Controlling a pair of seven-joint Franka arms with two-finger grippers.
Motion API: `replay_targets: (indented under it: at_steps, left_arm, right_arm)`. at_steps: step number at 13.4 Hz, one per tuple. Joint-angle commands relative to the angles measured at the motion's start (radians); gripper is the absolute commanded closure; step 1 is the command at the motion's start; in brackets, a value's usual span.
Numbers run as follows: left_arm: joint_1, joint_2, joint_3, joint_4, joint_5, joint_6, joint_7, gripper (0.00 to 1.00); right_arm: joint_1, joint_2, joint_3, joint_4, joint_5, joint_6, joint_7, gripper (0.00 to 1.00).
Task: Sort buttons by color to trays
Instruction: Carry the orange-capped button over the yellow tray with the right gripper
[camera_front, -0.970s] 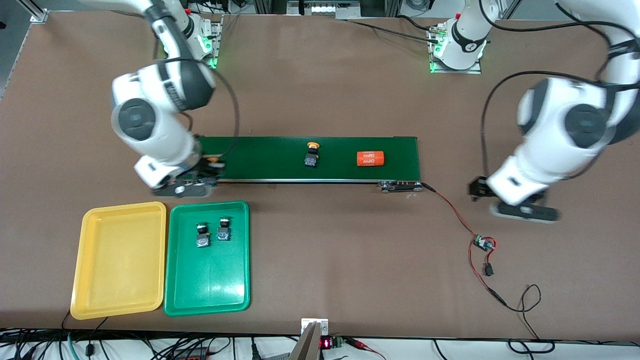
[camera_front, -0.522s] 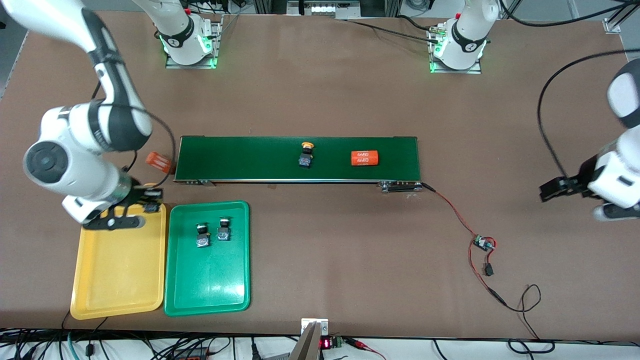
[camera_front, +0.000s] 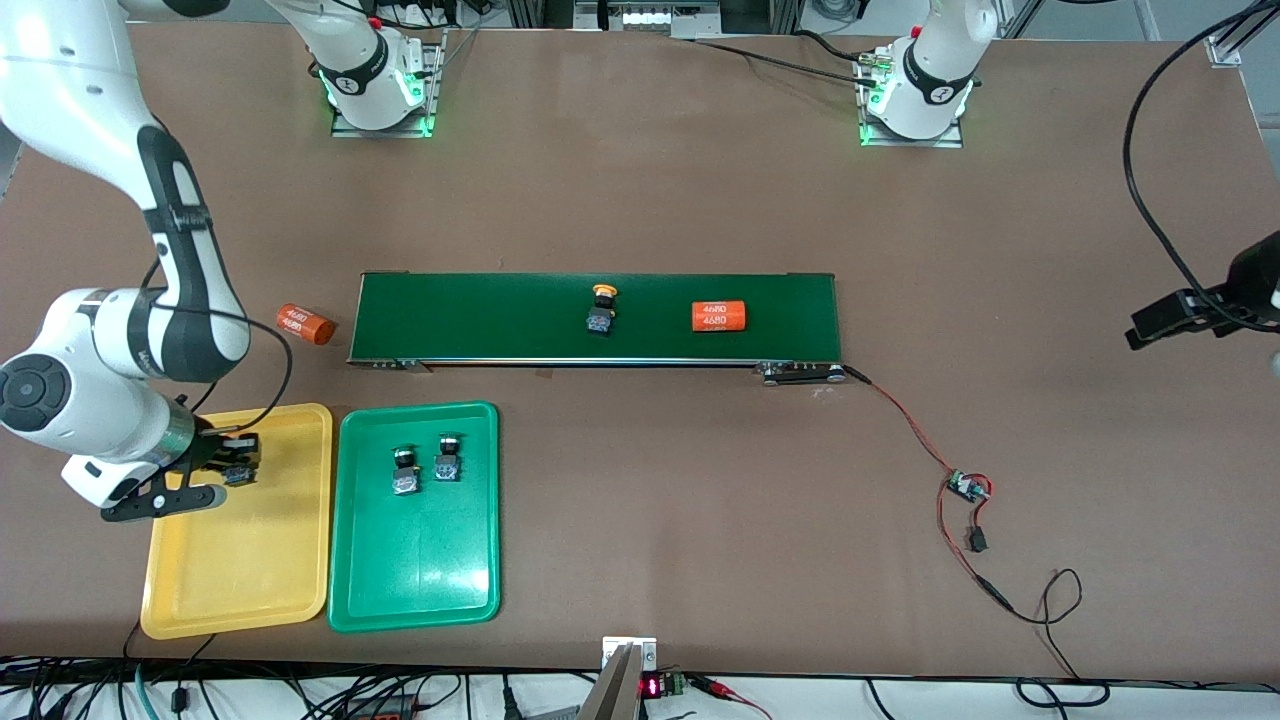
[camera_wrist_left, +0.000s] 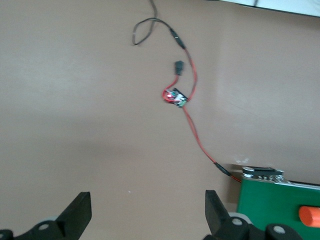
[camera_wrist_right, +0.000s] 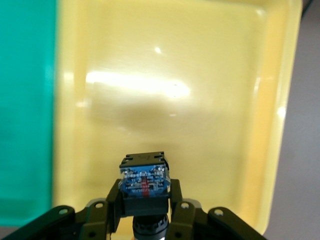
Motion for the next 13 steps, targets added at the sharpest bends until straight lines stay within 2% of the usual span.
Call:
replay_targets:
  at_steps: [1, 2, 4, 5, 7, 8, 9, 10, 12, 13]
  left_arm:
    - [0.010, -0.047, -0.014, -0.051, -0.019, -0.005, -0.003, 0.00]
    - [0.021, -0.053, -0.012, -0.068, -0.019, -0.007, -0.003, 0.00]
    - [0.036, -0.051, -0.014, -0.064, -0.023, -0.029, 0.012, 0.00]
    - [0.032, -0.045, -0.014, -0.053, -0.022, -0.033, 0.012, 0.00]
    - [0.036, -0.044, -0.014, -0.039, -0.023, -0.024, 0.012, 0.00]
    - [0.042, -0.044, -0.014, -0.030, -0.025, -0.023, 0.012, 0.00]
    - [0.042, -0.045, -0.012, -0.028, -0.039, -0.023, 0.014, 0.00]
    - [0.042, -0.050, -0.014, -0.028, -0.036, -0.034, 0.015, 0.00]
    - [0.038, -0.054, -0.018, -0.032, -0.028, -0.042, 0.011, 0.00]
    - [0.038, -0.056, -0.023, -0.030, -0.026, -0.069, 0.012, 0.00]
  right_arm:
    - [-0.014, 0.063, -0.013, 0.038, -0.012, 0.071, -0.040, 0.89]
    - [-0.021, 0.082, -0.013, 0.038, -0.012, 0.102, -0.042, 0.87]
    - [-0.028, 0.103, -0.013, 0.036, -0.008, 0.131, -0.039, 0.69]
    - [-0.032, 0.109, -0.013, 0.036, -0.008, 0.131, -0.039, 0.69]
    - [-0.037, 0.115, -0.013, 0.036, -0.010, 0.133, -0.042, 0.51]
    - [-0.038, 0.117, -0.013, 0.036, -0.007, 0.133, -0.058, 0.27]
    - [-0.038, 0.116, -0.013, 0.036, -0.008, 0.133, -0.068, 0.23]
    - [-0.035, 0.108, -0.013, 0.038, -0.004, 0.130, -0.065, 0.00]
    - [-0.037, 0.085, -0.010, 0.030, 0.005, 0.104, -0.065, 0.00]
    - [-0.037, 0.067, -0.007, 0.028, 0.007, 0.046, -0.066, 0.00]
